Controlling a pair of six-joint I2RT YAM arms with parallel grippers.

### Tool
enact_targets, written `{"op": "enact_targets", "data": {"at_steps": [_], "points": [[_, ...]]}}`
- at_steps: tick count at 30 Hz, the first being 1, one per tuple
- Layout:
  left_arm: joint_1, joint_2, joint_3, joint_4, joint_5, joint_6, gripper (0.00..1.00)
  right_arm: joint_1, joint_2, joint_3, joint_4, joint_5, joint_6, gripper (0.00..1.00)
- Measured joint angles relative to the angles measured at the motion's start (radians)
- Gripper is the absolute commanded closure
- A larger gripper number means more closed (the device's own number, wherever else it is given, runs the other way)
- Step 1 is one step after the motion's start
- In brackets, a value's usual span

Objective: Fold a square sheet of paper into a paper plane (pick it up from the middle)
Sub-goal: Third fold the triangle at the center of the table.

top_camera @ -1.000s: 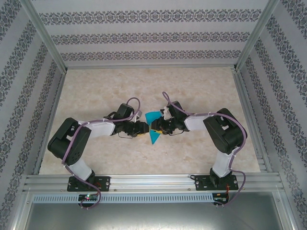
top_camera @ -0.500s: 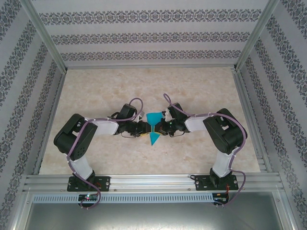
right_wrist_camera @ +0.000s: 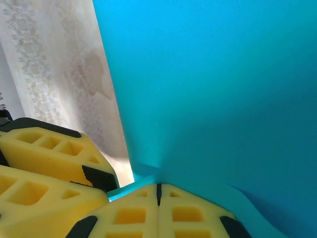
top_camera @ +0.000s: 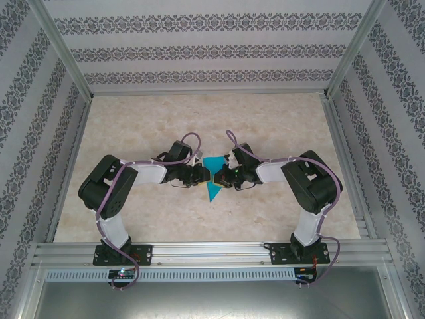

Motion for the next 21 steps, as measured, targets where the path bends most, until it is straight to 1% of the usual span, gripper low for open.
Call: {"op": "enact_targets", "data": {"at_steps": [2,5,9,11,14,21], "points": [[0.000,0.000,0.003,-0.015,-0.004,0.013,0.83,0.000,0.000,0.000,0.000,0.000,0.000,0.95],[0.000,0.000,0.011,-0.045,-0.013,0.034,0.85,0.000,0.000,0.000,0.000,0.000,0.000,0.94],[0.000,0.004,0.029,-0.082,-0.023,0.061,0.92,0.000,0.000,0.000,0.000,0.000,0.000,0.94],[0.000,0.010,0.042,-0.099,-0.026,0.072,0.93,0.000,0.000,0.000,0.000,0.000,0.000,0.93],[0.000,0.019,0.060,-0.120,-0.031,0.090,0.98,0.000,-0.007,0.000,-0.004,0.000,-0.001,0.89],[0.000,0.049,0.090,-0.177,-0.065,0.129,0.99,-0.003,-0.058,0.000,-0.023,0.000,-0.016,0.81]]}}
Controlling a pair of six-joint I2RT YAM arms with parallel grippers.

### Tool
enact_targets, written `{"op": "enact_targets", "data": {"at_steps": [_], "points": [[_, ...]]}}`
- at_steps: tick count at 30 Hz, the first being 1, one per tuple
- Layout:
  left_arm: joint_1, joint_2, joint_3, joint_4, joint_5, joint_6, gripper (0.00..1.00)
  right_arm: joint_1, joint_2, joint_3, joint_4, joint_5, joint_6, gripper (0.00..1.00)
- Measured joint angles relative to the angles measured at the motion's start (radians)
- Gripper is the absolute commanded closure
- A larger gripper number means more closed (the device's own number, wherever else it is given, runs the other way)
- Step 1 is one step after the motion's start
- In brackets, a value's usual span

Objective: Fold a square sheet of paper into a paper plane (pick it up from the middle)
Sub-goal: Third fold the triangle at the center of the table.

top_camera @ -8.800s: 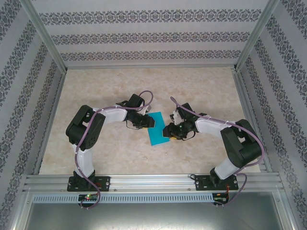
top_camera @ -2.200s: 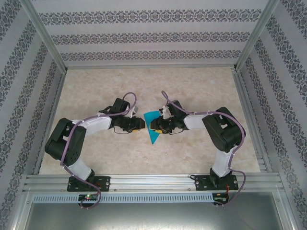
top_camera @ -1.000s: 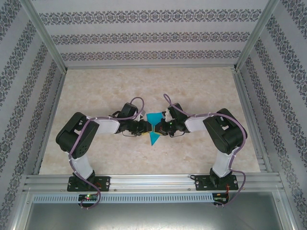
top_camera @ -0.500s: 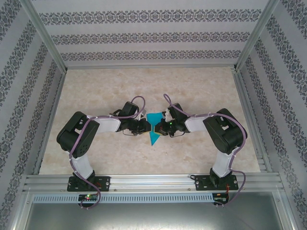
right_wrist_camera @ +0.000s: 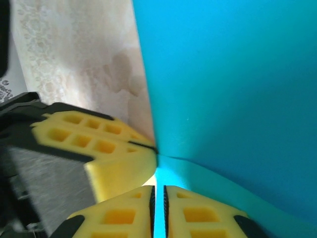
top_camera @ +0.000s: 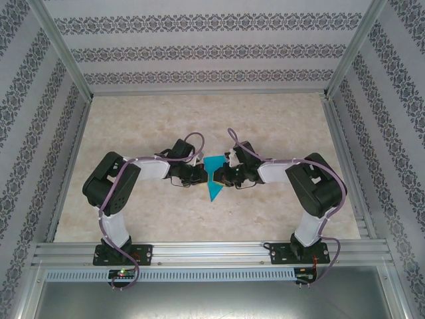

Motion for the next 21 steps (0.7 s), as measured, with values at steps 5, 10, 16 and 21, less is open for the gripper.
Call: {"op": "enact_targets", "data": {"at_steps": [5,10,16,21], "points": [[0.000,0.013,0.024,-0.026,-0.008,0.019,0.98,-0.014,-0.031,0.000,-0.024,0.000,-0.016,0.80],[0.000,0.026,0.047,-0.037,-0.012,0.033,0.98,-0.027,-0.057,0.000,-0.072,0.004,-0.050,0.79],[0.000,0.033,0.055,-0.040,-0.011,0.037,0.97,-0.027,-0.060,0.009,-0.160,0.048,-0.109,0.79],[0.000,0.035,0.060,-0.041,-0.010,0.037,0.97,-0.027,-0.059,0.011,-0.214,0.084,-0.146,0.80]]}}
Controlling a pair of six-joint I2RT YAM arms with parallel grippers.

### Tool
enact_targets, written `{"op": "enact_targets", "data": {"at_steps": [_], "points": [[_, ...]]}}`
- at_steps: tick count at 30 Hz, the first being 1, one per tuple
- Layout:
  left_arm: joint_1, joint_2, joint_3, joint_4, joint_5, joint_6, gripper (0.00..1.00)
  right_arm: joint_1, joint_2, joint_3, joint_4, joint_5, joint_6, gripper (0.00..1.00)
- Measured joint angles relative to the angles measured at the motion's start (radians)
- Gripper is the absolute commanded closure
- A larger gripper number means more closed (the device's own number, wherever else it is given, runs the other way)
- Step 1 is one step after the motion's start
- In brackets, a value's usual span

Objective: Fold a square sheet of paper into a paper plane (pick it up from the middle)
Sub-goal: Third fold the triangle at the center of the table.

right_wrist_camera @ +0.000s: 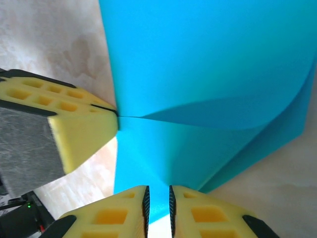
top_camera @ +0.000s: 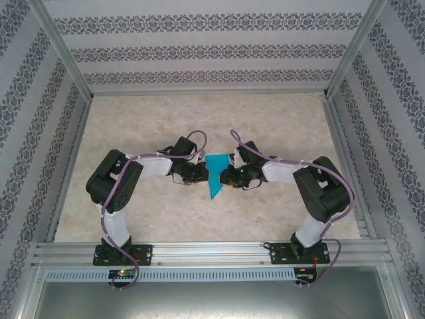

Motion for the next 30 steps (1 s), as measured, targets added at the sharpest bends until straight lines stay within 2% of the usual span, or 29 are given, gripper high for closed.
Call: {"op": "enact_targets", "data": {"at_steps": [30], "points": [[0.000,0.085,0.111,-0.029,0.032,0.035,0.95,-0.007,-0.001,0.017,-0.074,0.029,-0.061,0.82]]}}
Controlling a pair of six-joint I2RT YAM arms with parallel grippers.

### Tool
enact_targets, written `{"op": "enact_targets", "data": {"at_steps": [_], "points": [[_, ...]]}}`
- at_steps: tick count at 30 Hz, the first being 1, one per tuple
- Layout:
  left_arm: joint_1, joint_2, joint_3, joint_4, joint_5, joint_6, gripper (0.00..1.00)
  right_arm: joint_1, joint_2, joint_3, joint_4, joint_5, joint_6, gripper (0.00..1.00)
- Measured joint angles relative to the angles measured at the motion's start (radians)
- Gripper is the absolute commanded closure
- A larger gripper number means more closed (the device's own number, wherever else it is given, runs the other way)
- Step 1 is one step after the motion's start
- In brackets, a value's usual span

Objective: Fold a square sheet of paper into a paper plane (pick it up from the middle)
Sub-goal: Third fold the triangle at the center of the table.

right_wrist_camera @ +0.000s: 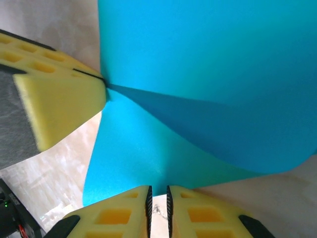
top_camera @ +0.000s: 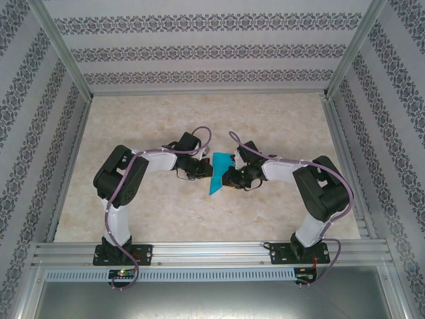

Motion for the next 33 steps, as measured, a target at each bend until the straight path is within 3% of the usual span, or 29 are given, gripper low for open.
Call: {"op": "enact_targets", "data": {"at_steps": [9,22,33], "points": [[0.000,0.018,0.029,-0.026,0.005,0.030,0.95,-0.006,-0.105,0.026,-0.015,0.000,-0.002,0.82],[0.000,0.027,0.044,-0.041,0.008,0.053,0.95,-0.005,0.042,0.067,0.011,0.005,-0.003,0.84],[0.000,0.044,0.077,-0.078,0.009,0.075,0.95,-0.005,0.055,0.067,-0.029,0.066,-0.028,0.85]]}}
